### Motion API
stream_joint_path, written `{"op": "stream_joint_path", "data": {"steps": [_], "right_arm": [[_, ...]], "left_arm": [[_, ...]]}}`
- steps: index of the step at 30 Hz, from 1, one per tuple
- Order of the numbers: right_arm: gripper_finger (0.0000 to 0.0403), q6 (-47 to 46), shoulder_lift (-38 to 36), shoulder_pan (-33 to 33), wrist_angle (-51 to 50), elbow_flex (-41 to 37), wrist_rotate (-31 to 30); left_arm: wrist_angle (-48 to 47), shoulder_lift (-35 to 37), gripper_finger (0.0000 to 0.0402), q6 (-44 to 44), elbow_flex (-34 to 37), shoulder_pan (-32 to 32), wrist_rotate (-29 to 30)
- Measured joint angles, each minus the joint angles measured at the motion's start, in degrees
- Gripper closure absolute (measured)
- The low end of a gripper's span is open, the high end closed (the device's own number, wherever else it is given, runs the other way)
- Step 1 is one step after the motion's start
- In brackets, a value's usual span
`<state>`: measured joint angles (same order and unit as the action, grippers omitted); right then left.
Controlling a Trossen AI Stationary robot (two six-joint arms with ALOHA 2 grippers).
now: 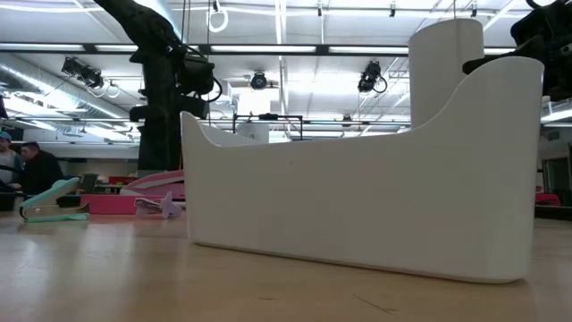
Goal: Pick and place Stapler, Stapler remover, tape
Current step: Put the pink stapler into the black bin
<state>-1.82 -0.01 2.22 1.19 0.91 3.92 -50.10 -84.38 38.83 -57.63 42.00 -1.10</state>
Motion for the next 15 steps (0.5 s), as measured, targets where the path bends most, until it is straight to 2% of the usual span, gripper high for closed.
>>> {"op": "stream_joint_path", "data": {"steps": [11, 15], "right_arm": [[0.0401, 0.01, 0.0, 0.01, 0.02, 0.0, -0.01], [0.0401, 0.0, 0.0, 0.0, 0.02, 0.0, -0.01]], "left_arm": [[0.57, 0.0, 0.0078, -0.37, -0.02, -0.09, 0.25], [0.55, 0.01, 0.0066, -1.11, -0.02, -0.11, 0.34]]}}
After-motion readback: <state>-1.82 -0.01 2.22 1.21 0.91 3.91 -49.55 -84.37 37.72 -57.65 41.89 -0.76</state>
